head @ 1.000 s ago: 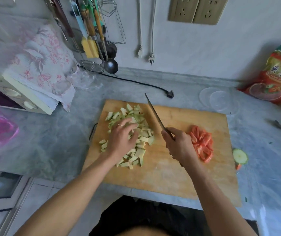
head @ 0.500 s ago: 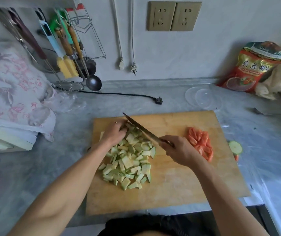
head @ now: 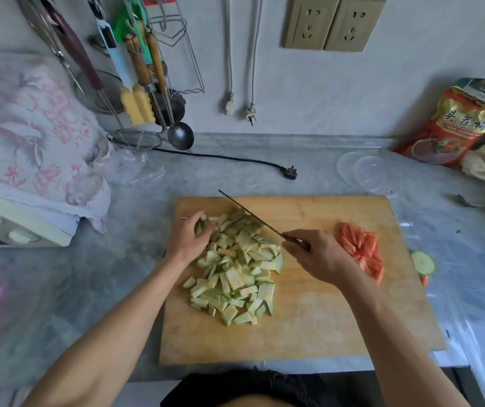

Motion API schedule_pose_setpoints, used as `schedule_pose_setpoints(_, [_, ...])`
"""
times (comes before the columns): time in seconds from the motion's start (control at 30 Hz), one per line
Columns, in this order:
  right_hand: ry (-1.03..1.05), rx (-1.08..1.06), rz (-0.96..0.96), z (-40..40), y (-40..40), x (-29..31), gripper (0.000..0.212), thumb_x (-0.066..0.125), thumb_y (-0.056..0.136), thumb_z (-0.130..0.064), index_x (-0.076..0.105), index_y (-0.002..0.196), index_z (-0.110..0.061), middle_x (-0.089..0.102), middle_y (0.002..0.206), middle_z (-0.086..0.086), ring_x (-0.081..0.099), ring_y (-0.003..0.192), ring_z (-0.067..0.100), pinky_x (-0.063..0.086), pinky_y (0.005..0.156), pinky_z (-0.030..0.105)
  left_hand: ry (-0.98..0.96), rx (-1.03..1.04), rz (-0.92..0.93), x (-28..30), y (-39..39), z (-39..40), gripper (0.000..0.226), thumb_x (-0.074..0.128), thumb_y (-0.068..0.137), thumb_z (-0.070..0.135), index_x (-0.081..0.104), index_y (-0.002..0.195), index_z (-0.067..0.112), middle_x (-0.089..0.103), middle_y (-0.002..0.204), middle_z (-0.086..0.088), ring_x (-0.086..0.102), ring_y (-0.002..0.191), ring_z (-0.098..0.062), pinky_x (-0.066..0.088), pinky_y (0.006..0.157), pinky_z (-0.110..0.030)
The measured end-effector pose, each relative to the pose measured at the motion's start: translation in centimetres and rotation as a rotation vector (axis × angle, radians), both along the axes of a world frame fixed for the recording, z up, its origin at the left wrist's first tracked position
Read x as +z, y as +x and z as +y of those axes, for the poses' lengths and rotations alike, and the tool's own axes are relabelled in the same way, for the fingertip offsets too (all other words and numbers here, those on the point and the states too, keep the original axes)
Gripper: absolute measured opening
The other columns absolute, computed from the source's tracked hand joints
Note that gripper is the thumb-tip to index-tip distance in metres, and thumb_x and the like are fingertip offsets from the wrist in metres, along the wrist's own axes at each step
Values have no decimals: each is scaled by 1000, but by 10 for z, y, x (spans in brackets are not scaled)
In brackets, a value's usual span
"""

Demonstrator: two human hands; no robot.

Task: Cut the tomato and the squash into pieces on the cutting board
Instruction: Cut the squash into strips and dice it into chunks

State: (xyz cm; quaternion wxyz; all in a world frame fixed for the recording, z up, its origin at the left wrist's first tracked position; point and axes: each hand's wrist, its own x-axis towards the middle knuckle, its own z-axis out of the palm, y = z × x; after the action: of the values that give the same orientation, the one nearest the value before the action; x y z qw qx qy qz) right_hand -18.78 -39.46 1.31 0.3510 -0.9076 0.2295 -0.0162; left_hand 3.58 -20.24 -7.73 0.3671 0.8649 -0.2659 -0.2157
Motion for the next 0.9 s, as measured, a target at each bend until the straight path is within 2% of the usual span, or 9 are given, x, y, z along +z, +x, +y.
schedule_pose_setpoints(0.1, [2, -57, -63, -8, 7, 0, 21, 61, 96, -29, 73, 109, -16, 59, 60, -15, 55, 54, 4, 47, 59, 27, -50, -39, -27, 1, -12, 1, 49, 56, 97, 43, 52, 141, 22, 51, 115, 18, 47, 104, 3, 34, 85, -4])
schedule_pose_setpoints(0.23, [41, -67, -51, -7, 29, -7, 19, 60, 97, -30, 72, 102, -17, 56, 59, -17, 51, 53, -1, 43, 59, 25, -71, -52, -38, 8, -6, -7, 49, 56, 97, 45, 52, 140, 22, 51, 138, 10, 41, 121, 0, 36, 102, -24])
schedule_pose_setpoints(0.43, [51, 1, 23, 13, 23, -7, 16, 60, 96, -32, 71, 101, -21, 64, 67, -9, 54, 56, 7, 41, 53, 21, -85, -196, -14, 2, -7, -17, 43, 53, 96, 47, 62, 130, 23, 62, 130, 9, 56, 119, -9, 47, 100, -30])
schedule_pose_setpoints(0.57, [41, -28, -7, 7, 2, -3, 21, 59, 96, -34, 72, 101, -18, 65, 67, -2, 60, 60, 15, 51, 60, 39, -101, -186, 41, 4, -3, -13, 41, 53, 98, 44, 61, 132, 23, 64, 128, 6, 62, 114, -17, 48, 88, -24])
schedule_pose_setpoints(0.6, [42, -72, -41, 8, -2, -4, 22, 58, 97, -32, 72, 103, -17, 65, 66, -2, 62, 61, 17, 52, 62, 41, -117, -145, 56, 6, -1, -10, 43, 52, 98, 46, 58, 134, 23, 64, 129, 4, 62, 114, -20, 50, 91, -29])
schedule_pose_setpoints(0.67, [61, -216, -100, 13, -12, -11, 22, 59, 97, -29, 72, 108, -16, 63, 63, -6, 61, 60, 16, 54, 62, 38, -186, -65, 74, 7, -3, -3, 44, 52, 98, 47, 57, 136, 25, 57, 137, 9, 55, 123, -14, 45, 106, -40])
schedule_pose_setpoints(0.73, [100, -356, -125, 20, -22, -18, 23, 59, 97, -28, 72, 111, -16, 60, 61, -9, 56, 56, 13, 52, 61, 36, -217, 31, 67, 5, -16, 7, 44, 52, 98, 50, 56, 136, 28, 47, 144, 14, 41, 135, -6, 35, 115, -40])
schedule_pose_setpoints(0.8, [110, -435, -135, 27, -29, -24, 21, 59, 97, -27, 73, 109, -17, 58, 62, -10, 55, 56, 15, 50, 58, 35, -190, 109, 74, 2, -29, 18, 49, 51, 96, 55, 51, 140, 32, 40, 152, 11, 33, 142, -7, 30, 118, -38])
schedule_pose_setpoints(0.9, [83, -453, -122, 46, -41, -31, 22, 58, 97, -28, 73, 110, -17, 53, 61, -15, 46, 55, 7, 36, 51, 20, -194, 131, 102, -6, -53, 27, 69, 46, 88, 71, 42, 147, 34, 33, 158, 11, 29, 144, -7, 25, 119, -39])
